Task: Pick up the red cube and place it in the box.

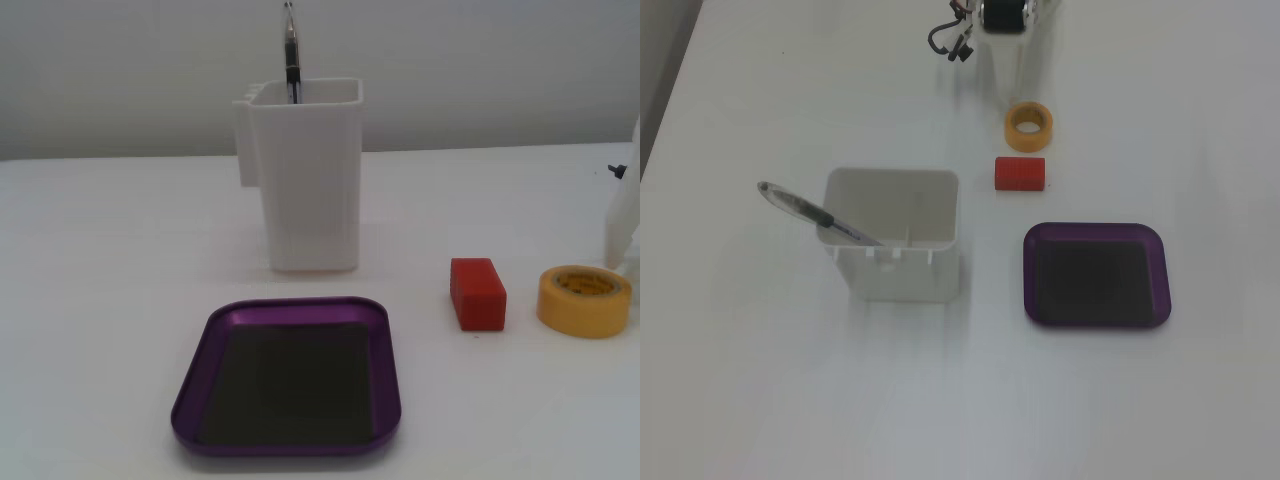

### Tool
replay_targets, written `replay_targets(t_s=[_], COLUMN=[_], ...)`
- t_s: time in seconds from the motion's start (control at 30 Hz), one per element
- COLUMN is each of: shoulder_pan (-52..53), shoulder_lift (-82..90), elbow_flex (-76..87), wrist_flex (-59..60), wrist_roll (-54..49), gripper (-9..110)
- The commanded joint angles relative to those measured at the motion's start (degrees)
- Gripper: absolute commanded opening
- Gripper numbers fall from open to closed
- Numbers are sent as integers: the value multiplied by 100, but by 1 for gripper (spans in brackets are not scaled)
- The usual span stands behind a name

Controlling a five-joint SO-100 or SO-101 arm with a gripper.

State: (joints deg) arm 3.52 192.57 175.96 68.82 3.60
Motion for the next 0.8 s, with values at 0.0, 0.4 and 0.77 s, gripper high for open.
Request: replay_targets(t_s=[0.0, 0.4, 0.77], shoulder_pan=[-53, -53, -44], shoulder_lift=[466, 466, 466], elbow_flex=[35, 35, 35], wrist_flex=[-70, -70, -79], wrist_roll=[-44, -44, 0], gripper=[0, 0, 0])
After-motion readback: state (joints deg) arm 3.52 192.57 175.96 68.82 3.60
